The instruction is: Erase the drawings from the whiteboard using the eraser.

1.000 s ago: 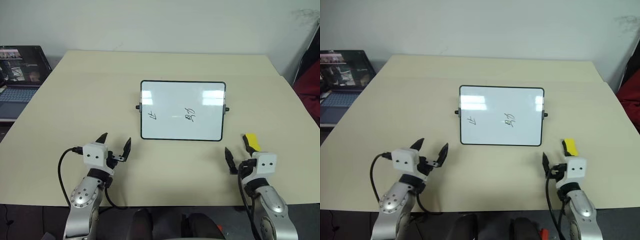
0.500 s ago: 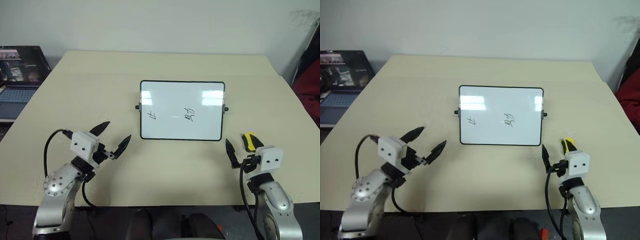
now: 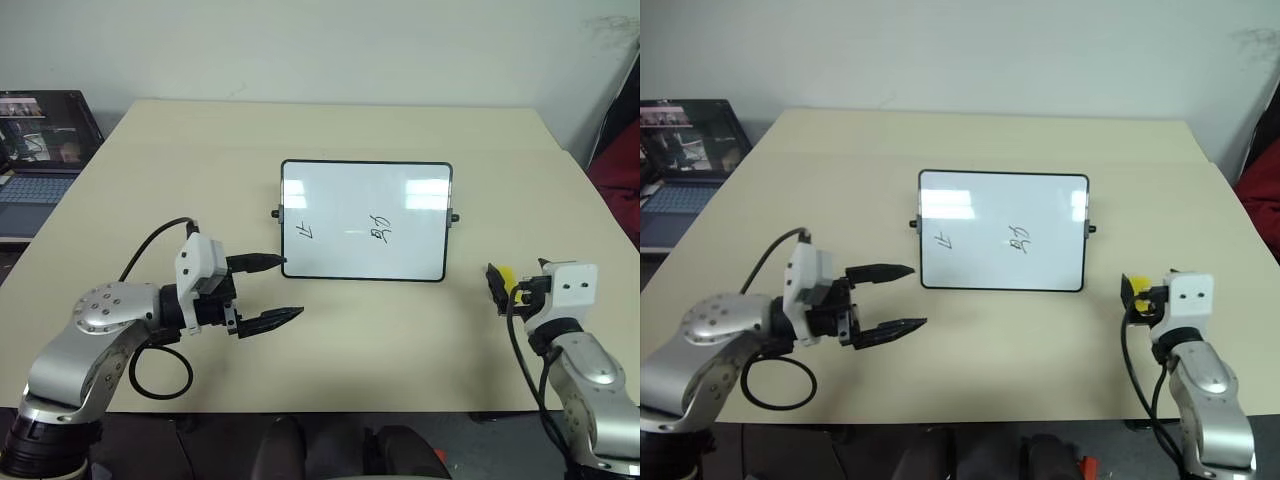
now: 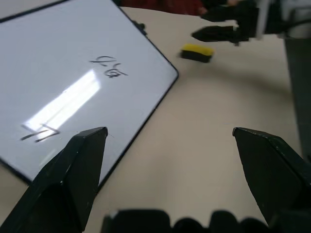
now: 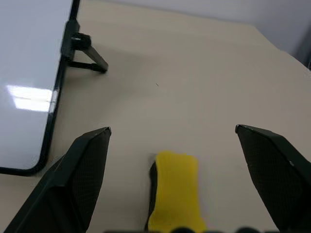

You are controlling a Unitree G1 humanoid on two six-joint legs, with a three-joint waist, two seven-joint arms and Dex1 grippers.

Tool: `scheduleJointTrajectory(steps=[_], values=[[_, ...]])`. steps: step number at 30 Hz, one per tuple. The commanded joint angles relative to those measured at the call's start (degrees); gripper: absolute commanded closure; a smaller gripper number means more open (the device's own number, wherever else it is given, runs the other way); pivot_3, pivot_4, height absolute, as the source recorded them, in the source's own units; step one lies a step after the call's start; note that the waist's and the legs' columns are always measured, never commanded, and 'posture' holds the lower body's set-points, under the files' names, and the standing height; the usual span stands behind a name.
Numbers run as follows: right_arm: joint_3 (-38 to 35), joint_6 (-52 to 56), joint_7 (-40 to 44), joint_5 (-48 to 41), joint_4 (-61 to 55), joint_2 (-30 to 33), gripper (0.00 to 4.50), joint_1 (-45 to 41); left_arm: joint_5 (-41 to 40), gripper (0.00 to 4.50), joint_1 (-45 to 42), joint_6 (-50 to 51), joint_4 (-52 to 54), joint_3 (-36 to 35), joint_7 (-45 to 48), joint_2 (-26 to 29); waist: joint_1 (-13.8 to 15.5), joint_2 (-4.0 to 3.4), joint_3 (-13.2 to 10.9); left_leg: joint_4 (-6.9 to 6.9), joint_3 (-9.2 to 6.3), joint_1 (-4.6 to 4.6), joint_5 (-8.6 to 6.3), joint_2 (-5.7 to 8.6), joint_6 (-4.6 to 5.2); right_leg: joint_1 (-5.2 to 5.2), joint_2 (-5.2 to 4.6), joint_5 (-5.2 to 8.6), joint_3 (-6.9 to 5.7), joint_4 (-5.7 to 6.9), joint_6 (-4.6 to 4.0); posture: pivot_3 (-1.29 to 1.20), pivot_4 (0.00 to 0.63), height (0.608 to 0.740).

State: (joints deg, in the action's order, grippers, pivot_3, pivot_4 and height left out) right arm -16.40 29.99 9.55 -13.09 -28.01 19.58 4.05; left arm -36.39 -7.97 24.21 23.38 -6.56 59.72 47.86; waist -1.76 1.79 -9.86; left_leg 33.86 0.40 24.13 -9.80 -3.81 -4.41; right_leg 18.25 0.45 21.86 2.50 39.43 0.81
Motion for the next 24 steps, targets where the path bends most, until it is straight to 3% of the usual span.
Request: scheduleJointTrajectory(steps=[1,5,10,24], values=[[-3.8,12.8,-1.3,-4.8,-5.1,1.8,0.03,-3.4,-2.4,0.0,-3.1,1.4,1.3,0.4,2.2,0.4,0.0,0.0,0.0,0.0,0.02,0.01,0.0,0.0,0.0,0.01,0.01,0.0,0.02,-0.01,0.0,0.0,0.15,0.74],[-7.0,27.3,-0.5,-9.9,-4.8,5.5,0.03,-9.4,-2.6,0.0,-6.0,2.2,1.6,3.5,5.4,0.2,0.0,-0.01,0.0,0.01,0.11,0.05,0.0,0.11,0.02,0.01,0.05,-0.01,0.08,-0.07,-0.01,0.0,0.15,0.74],[-8.6,38.0,0.1,-12.1,-2.0,8.6,0.03,-14.6,-1.1,0.0,-9.5,1.6,0.2,6.8,7.7,-1.1,0.0,-0.02,-0.1,0.01,0.05,0.13,0.0,0.07,0.02,0.05,0.16,-0.02,0.04,-0.11,-0.02,0.0,0.15,0.74],[-6.5,40.2,2.1,-11.1,5.7,10.8,0.03,-17.7,0.6,0.0,-10.4,0.7,0.0,8.8,8.8,-2.8,0.0,-0.03,-0.1,0.03,0.05,0.49,-0.02,0.08,0.04,0.26,0.19,-0.03,0.05,-0.36,-0.05,0.0,0.15,0.74]])
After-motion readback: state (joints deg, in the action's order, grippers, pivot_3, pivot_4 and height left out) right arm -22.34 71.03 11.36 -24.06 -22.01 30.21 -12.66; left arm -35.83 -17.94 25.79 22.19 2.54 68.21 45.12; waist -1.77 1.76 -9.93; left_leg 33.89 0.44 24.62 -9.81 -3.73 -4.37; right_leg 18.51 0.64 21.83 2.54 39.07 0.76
